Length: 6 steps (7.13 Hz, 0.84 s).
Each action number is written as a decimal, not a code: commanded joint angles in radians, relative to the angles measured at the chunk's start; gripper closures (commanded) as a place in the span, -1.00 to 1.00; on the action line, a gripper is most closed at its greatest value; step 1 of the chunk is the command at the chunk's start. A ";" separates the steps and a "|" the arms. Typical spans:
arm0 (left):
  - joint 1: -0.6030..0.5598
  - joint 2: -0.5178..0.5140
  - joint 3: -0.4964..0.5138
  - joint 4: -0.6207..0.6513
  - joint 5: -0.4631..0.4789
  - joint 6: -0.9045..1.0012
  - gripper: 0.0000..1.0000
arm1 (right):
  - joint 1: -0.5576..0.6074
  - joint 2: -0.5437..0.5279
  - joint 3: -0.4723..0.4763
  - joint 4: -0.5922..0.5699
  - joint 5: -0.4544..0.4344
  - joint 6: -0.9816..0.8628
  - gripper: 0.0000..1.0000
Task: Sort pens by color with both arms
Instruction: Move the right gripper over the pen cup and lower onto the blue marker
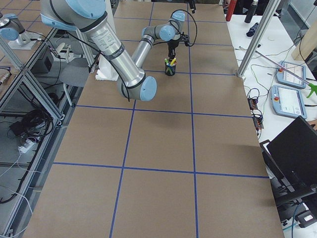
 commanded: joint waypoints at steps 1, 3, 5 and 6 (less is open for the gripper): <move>0.000 0.000 -0.003 0.000 0.000 0.000 -1.00 | -0.018 -0.001 -0.051 0.066 -0.007 0.004 -0.10; 0.000 0.002 -0.003 0.000 0.000 0.002 -1.00 | -0.018 -0.010 -0.044 0.066 -0.006 0.002 -0.05; 0.000 0.002 -0.002 0.000 0.000 0.002 -1.00 | -0.021 -0.027 -0.044 0.066 -0.007 -0.010 0.09; 0.000 0.000 -0.003 0.000 0.000 0.002 -1.00 | -0.022 -0.028 -0.042 0.066 -0.007 -0.011 0.09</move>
